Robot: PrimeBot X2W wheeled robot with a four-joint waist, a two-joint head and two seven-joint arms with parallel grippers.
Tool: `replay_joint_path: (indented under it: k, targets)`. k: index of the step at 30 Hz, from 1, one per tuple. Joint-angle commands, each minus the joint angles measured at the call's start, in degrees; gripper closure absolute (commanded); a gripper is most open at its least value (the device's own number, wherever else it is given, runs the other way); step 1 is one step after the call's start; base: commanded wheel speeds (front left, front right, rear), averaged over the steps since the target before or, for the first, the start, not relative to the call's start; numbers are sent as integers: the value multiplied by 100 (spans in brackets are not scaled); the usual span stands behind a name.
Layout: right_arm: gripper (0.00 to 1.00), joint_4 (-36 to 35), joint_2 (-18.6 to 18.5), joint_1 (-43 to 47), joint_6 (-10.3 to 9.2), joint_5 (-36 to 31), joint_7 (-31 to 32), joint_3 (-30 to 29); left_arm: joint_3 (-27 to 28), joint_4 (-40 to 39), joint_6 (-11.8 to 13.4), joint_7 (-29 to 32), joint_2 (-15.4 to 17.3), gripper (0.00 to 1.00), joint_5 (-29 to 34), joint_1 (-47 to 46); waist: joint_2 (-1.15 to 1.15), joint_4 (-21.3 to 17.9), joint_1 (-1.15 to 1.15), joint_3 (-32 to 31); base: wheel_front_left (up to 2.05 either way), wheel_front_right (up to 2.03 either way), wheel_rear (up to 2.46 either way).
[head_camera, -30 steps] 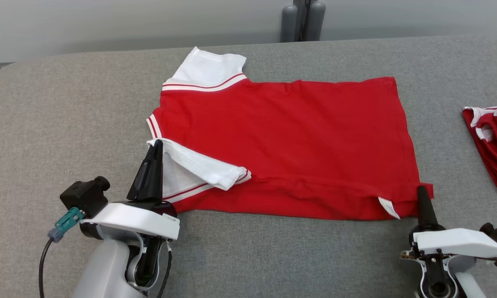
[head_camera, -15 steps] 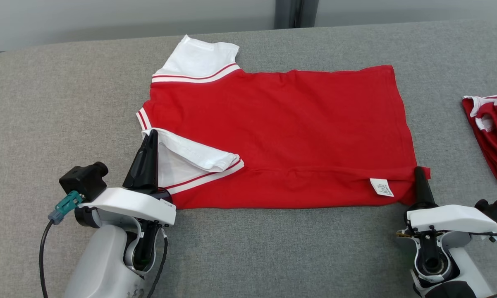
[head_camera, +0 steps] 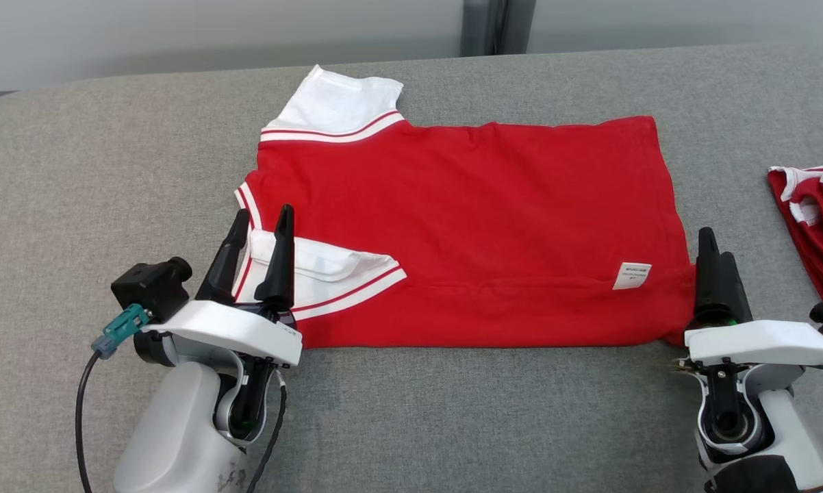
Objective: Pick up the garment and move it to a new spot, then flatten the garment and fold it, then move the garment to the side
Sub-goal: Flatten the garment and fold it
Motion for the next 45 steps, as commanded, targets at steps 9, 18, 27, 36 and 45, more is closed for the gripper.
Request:
replay_joint_path:
  k: [9, 18, 27, 36, 45]
  targets:
    - [0, -602, -4, 361, 13, -1378, -26, -275, -49, 75, -21, -7, 96, 0, 102, 235, 0, 25, 0, -157, 0, 0, 0]
    - [0, -766, -2, 860, 13, -2085, -26, -466, 142, 204, 145, 174, 381, 0, -96, 957, 0, 176, 0, -437, 0, 0, 0]
    - [0, -755, -2, 1093, 13, -2167, -26, -445, 126, 216, 292, 988, 416, 0, -407, 1365, 0, 182, 0, -523, 0, 0, 0]
    - [0, -749, -4, 993, 13, -2234, -26, -380, 159, 514, 477, 1294, 414, 0, -549, 1182, 0, -74, 0, -383, 0, 0, 0]
    - [0, -578, -4, 1034, 13, -2380, -12, -438, 33, 764, 406, 1428, 394, 81, -562, 1050, 0, -251, 0, -319, 0, 0, 0]
